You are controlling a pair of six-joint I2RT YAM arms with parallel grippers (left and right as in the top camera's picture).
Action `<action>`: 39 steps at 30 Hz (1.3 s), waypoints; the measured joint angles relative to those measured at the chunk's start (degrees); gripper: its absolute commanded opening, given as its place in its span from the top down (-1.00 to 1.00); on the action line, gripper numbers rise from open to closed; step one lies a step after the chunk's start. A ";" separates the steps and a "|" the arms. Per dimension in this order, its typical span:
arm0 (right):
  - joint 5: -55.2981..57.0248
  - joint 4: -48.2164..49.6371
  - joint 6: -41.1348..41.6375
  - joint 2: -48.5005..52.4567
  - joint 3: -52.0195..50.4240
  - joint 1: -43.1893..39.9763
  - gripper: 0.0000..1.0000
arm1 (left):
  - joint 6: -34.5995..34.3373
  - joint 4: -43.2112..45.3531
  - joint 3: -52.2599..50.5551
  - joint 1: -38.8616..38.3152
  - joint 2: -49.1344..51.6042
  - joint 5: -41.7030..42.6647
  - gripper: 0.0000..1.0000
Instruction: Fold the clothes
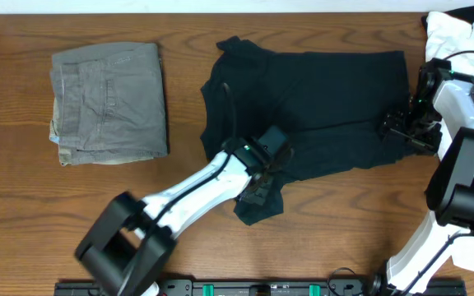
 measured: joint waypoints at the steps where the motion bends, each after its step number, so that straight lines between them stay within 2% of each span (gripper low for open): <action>1: -0.33 -0.66 -0.09 -0.90 0.07 0.02 -0.82 | -0.11 -0.11 -0.09 0.20 0.83 0.00 0.69; 6: -1.22 -3.19 -1.22 -5.60 0.74 0.22 -0.79 | -0.48 -0.61 -0.15 1.81 2.38 -0.04 0.68; 12: -1.57 -2.73 -2.58 -6.05 -0.07 0.48 -0.78 | -0.72 -1.81 -0.20 4.72 2.38 -0.20 0.68; 15: -1.57 -1.97 -2.78 -6.05 -0.85 0.48 -0.78 | -1.07 -1.68 -0.83 6.82 2.38 -0.20 0.72; 18: -1.60 -1.79 -2.91 -6.05 -1.14 0.48 -0.78 | -1.53 -0.76 -1.11 8.48 2.38 -0.17 0.88; 20: -1.60 -1.75 -2.93 -6.05 -1.20 0.48 -0.78 | -1.49 0.13 -1.11 9.22 2.38 0.31 0.88; 28: -1.60 -1.55 -2.93 -6.05 -1.31 0.48 -0.79 | -1.53 1.25 -1.11 11.15 2.38 12.48 0.88; 39: -1.60 -1.33 -2.93 -6.05 -1.31 0.48 -0.79 | -1.55 2.29 -1.90 11.15 2.38 18.99 0.88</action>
